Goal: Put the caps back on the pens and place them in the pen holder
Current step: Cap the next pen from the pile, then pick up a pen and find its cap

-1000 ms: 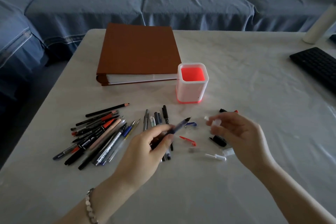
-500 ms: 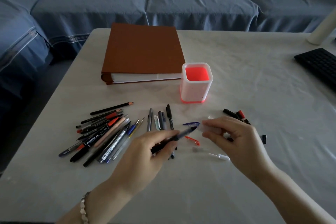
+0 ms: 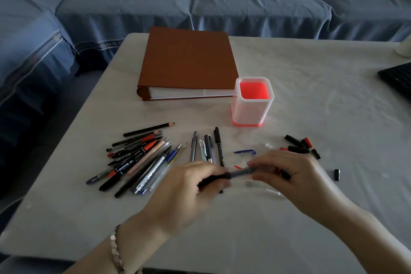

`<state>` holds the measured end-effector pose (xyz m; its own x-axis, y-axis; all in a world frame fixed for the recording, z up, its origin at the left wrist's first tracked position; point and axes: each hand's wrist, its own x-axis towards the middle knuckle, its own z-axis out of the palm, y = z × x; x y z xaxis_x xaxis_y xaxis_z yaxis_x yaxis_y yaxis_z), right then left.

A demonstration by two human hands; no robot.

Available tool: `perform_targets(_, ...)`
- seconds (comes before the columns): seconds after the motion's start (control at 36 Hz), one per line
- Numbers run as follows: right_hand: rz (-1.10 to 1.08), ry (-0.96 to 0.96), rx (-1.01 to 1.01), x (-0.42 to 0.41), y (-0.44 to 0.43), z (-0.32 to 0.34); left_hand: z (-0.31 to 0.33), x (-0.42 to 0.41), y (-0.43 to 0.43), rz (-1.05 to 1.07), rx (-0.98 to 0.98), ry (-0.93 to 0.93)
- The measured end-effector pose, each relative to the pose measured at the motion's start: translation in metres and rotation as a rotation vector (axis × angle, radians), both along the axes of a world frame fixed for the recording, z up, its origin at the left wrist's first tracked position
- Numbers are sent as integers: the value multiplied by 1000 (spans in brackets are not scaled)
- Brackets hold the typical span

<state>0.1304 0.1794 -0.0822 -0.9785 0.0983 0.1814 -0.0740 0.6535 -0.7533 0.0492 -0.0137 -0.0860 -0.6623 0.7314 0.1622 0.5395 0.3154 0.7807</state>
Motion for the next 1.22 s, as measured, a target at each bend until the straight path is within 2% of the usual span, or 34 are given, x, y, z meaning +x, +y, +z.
perform_targets(0.08,47,59,94,-2,-3,-2,-2,2,2,83,12,-190)
perform_targets(0.25,132,101,197,-3,-5,-2,1,-2,3,101,20,-672)
perform_targets(0.31,135,56,173,-5,-7,-3,0,-4,1,97,33,-824)
perform_targets(0.36,70,-76,21,-8,-11,-6,-2,-4,-1,78,54,-858)
perform_targets(0.42,-26,-202,-305,-12,-17,-10,-6,-4,-2,65,70,-783)
perform_targets(0.5,-167,-218,-781,-20,-28,-20,-18,-7,-7,133,53,-543)
perform_targets(0.56,-253,-223,-881,-24,-32,-31,-31,-14,-16,230,-44,-288)
perform_targets(0.61,-319,-217,-873,-29,-31,-41,-44,-24,-28,334,-153,-17)
perform_targets(0.64,-349,-216,-877,-32,-29,-46,-50,-29,-34,377,-195,83)
perform_targets(0.69,-386,-218,-903,-41,-25,-49,-61,-36,-42,433,-279,164)
perform_targets(0.78,-435,-215,-810,-54,-22,-49,-73,-41,-48,419,-371,191)
perform_targets(0.89,-450,-241,-432,-72,-31,-58,-79,-39,-45,378,-486,254)
perform_targets(1.0,-375,-348,-179,-84,-48,-72,-79,-38,-39,378,-578,282)
perform_targets(1.08,-324,-337,-91,-89,-56,-81,-82,-39,-37,365,-600,285)
perform_targets(1.22,-270,-296,-57,-85,-56,-81,-82,-38,-36,338,-551,228)
